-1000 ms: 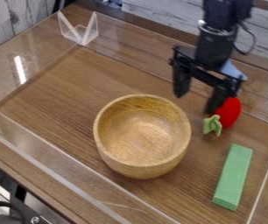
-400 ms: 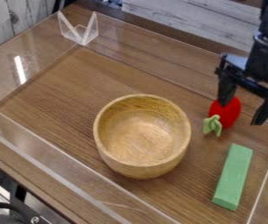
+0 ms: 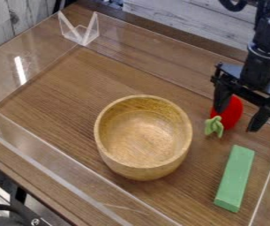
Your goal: Move the red object to the left side of the table
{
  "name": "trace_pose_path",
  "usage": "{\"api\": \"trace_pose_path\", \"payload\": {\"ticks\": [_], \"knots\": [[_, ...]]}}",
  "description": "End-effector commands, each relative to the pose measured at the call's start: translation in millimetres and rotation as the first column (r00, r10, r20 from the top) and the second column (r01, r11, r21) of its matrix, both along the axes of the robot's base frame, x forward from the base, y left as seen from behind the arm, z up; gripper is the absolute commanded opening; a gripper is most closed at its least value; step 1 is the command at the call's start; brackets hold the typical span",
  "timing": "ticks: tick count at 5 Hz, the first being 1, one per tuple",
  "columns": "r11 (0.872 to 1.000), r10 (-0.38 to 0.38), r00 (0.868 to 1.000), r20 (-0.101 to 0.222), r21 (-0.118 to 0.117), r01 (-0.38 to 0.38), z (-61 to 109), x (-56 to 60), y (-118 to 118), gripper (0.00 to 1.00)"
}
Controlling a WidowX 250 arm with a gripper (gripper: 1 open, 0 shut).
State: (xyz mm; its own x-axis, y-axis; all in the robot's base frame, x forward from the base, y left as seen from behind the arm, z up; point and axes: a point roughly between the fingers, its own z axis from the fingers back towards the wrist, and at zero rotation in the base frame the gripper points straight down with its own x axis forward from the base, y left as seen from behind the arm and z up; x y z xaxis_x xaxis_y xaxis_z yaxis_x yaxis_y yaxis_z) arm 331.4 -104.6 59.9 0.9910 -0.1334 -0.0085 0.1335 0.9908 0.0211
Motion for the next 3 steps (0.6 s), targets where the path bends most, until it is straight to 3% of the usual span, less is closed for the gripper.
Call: {"api": "trace_pose_path", "payload": {"ticks": [1, 2, 3], "knots": [[1.000, -0.010, 0.998, 0.066, -0.002, 0.010, 16.2, 14.8, 7.2, 1.00], [1.000, 0.010, 0.996, 0.085, 0.005, -0.010, 16.5, 19.9, 26.6, 1.00], [1.000, 0.028, 0.995, 0.094, 0.005, -0.029, 16.3, 17.3, 37.5, 1.00]]}}
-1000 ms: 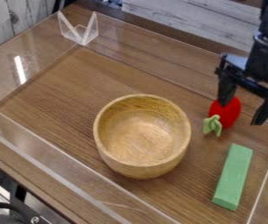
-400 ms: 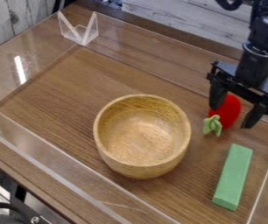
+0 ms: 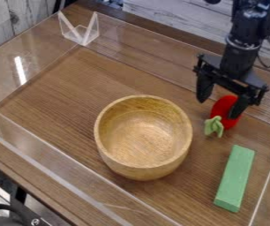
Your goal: Move the red object to the left side of the table
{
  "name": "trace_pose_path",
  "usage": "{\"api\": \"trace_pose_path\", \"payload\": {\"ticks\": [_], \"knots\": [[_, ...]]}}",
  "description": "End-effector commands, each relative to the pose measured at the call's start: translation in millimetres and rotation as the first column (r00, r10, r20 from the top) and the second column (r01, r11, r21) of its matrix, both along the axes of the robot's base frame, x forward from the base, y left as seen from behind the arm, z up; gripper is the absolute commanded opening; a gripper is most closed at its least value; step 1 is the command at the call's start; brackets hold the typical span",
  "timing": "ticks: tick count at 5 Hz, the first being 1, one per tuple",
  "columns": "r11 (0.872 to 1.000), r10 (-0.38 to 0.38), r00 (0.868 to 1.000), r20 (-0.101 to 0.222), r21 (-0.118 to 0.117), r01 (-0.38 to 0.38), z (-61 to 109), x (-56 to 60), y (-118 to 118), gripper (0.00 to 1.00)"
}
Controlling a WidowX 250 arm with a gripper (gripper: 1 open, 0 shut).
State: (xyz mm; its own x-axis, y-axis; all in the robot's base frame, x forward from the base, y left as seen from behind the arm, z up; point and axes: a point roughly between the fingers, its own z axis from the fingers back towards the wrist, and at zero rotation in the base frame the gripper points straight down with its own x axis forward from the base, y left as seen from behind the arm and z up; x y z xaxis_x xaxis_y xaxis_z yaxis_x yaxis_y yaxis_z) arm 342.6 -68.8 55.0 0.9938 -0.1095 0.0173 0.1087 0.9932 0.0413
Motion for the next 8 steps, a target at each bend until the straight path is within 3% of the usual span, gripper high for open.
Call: {"api": "trace_pose_path", "payload": {"ticks": [1, 3, 5, 7, 8], "knots": [[0.998, -0.054, 0.994, 0.090, -0.019, 0.056, 10.9, 7.9, -8.1, 1.00], [0.991, -0.130, 0.985, 0.117, -0.026, 0.134, -6.9, 10.9, -21.1, 1.00], [0.997, -0.070, 0.984, 0.161, -0.016, 0.073, 1.4, 27.3, -33.6, 1.00], [0.999, -0.036, 0.983, 0.181, -0.023, 0.041, 14.0, 26.1, -61.6, 1.00], [0.993, -0.106, 0.979, 0.173, -0.026, 0.112, 6.9, 26.9, -51.1, 1.00]]}}
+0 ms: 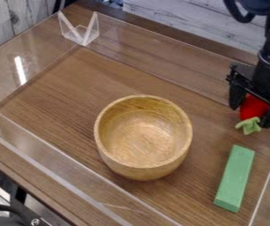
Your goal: Move the red object to the left side of the table
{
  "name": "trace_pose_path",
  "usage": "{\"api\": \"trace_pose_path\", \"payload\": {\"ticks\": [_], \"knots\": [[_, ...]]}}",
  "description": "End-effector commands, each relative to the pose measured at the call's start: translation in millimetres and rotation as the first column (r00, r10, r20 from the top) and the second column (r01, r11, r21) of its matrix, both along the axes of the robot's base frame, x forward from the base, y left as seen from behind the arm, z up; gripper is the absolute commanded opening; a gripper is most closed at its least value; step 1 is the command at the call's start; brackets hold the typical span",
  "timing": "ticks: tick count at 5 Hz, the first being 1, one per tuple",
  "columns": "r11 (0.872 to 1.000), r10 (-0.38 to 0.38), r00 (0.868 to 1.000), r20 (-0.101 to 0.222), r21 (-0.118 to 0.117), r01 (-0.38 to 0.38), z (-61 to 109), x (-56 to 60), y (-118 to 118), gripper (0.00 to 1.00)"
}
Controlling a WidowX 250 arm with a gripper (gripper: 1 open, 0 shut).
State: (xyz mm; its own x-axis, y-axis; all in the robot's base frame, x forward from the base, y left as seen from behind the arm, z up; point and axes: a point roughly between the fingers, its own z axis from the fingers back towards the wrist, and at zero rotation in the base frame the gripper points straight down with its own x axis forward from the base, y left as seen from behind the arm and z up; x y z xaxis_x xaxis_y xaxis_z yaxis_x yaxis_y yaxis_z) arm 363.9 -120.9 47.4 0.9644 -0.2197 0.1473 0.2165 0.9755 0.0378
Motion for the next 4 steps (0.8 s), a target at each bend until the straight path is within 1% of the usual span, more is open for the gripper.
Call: {"api": "trace_pose_path", "payload": {"ticks": [1, 2, 3, 4], "knots": [[0.999, 0.035, 0.997, 0.067, -0.015, -0.034, 22.1, 8.5, 14.1, 0.00], [0.996, 0.087, 0.989, 0.121, -0.014, -0.086, 45.5, 8.7, 33.3, 0.00], [0.983, 0.184, 0.967, 0.175, -0.013, -0.185, 80.5, -4.2, 63.9, 0.00], [0.955, 0.294, 0.937, 0.187, -0.009, -0.297, 98.0, -17.1, 105.4, 0.00]]}}
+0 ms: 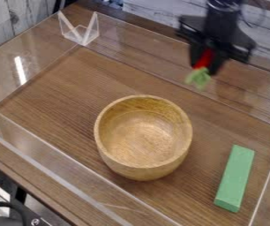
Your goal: Move the red object to the left side of the table
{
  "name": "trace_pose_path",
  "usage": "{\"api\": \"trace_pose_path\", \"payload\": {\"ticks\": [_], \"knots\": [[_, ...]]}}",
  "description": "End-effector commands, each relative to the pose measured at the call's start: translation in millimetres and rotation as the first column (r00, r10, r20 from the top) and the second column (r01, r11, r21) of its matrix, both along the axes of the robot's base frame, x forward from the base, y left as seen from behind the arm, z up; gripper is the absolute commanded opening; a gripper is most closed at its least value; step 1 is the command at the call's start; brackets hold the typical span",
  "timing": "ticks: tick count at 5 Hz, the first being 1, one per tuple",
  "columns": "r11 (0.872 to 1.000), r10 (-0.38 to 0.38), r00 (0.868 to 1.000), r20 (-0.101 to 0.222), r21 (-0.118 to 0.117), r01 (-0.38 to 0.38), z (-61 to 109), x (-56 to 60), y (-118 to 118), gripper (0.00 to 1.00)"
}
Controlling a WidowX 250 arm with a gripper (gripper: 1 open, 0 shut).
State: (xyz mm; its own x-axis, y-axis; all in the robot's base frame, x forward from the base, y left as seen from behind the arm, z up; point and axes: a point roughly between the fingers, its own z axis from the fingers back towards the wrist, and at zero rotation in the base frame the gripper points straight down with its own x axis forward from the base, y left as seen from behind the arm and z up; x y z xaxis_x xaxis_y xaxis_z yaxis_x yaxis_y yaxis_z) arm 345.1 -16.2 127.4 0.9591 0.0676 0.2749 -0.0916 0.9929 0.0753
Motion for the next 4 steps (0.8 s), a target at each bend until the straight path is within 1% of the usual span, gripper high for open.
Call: {"api": "trace_pose_path", "payload": {"ticks": [1, 2, 3, 4], "knots": [[1.000, 0.004, 0.999, 0.046, 0.001, -0.005, 14.7, -9.2, 50.7, 0.00], [1.000, -0.002, 0.999, 0.042, 0.005, 0.002, 9.3, -17.6, 100.7, 0.00], [0.997, 0.080, 0.996, 0.036, 0.014, -0.080, 17.4, -24.6, 136.7, 0.00], [0.990, 0.137, 0.990, 0.029, 0.020, -0.138, 20.4, -26.8, 167.9, 0.00]]}}
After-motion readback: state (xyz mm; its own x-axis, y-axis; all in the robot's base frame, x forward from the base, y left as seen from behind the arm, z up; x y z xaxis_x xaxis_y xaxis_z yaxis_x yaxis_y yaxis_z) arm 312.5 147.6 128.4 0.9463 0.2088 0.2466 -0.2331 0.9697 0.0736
